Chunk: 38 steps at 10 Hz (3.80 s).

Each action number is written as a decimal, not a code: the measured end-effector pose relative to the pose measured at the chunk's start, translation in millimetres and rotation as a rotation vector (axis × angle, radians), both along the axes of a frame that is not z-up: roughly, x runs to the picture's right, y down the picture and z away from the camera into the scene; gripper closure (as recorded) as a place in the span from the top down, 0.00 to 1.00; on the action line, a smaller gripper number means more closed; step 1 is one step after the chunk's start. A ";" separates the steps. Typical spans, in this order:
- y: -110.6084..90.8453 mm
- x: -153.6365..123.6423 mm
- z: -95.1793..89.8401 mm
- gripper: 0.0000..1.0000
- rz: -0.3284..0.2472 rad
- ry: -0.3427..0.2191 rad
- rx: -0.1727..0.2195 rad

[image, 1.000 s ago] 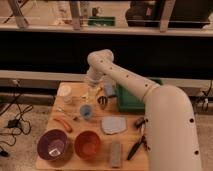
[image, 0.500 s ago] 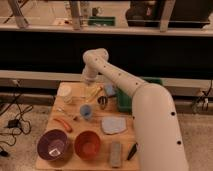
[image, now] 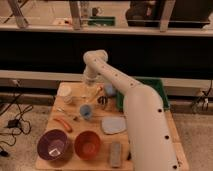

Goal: Place banana in tray

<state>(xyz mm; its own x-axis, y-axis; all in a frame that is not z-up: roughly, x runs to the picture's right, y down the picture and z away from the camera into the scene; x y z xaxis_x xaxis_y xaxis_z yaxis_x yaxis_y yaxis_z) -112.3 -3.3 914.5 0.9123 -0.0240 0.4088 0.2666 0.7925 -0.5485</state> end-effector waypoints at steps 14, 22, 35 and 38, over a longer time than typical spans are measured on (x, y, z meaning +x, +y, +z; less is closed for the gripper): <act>14.7 -36.8 43.4 0.80 -0.071 0.013 -0.049; 22.7 -2.3 70.2 0.80 -0.041 0.105 -0.070; 32.5 9.5 85.2 0.77 -0.040 0.113 -0.088; 33.3 11.4 85.8 0.49 -0.037 0.097 -0.087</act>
<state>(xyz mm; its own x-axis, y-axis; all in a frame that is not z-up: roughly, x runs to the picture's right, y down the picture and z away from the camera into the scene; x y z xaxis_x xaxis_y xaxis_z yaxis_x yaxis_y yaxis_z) -100.9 30.1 1000.3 0.9468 -0.0268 0.3208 0.2374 0.7314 -0.6394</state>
